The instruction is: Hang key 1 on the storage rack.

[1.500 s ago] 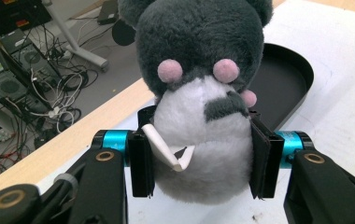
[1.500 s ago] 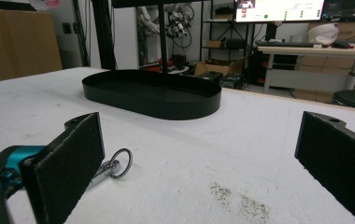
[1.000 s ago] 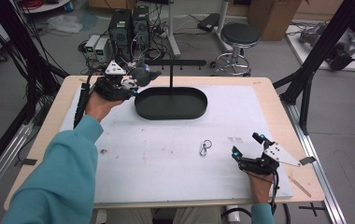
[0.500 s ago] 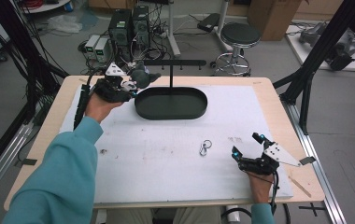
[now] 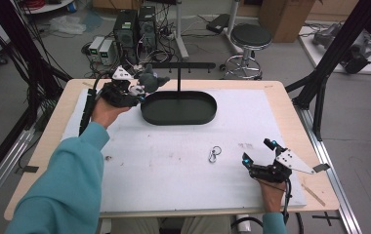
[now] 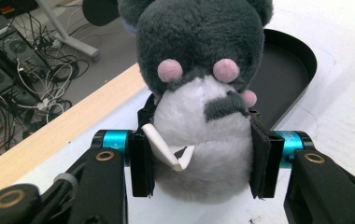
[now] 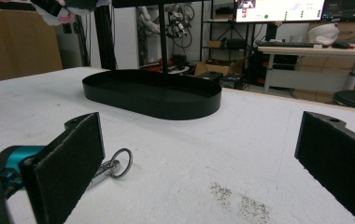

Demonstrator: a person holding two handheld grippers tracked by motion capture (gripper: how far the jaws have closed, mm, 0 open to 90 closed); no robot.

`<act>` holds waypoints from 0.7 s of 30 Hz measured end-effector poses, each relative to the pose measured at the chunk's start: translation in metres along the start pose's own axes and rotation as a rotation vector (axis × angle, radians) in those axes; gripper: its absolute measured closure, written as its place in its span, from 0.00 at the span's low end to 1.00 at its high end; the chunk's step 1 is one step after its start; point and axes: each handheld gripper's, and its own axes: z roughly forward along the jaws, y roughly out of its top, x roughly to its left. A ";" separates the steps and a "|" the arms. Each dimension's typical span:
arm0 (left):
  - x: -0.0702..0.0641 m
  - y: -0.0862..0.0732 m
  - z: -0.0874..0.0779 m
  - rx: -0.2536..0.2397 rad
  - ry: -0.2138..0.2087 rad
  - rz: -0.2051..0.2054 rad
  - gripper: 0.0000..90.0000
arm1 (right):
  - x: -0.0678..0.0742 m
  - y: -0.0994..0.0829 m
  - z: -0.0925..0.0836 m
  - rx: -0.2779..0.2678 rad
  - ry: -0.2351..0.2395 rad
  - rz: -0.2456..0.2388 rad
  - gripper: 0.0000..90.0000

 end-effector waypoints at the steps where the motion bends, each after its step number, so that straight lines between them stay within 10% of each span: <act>1: 0.000 0.000 0.001 0.003 -0.001 0.000 0.58 | 0.000 0.000 0.000 -0.001 0.000 -0.001 0.01; 21: 0.006 -0.009 0.008 0.040 0.018 -0.033 0.58 | 0.000 0.000 0.000 -0.002 0.001 -0.001 0.01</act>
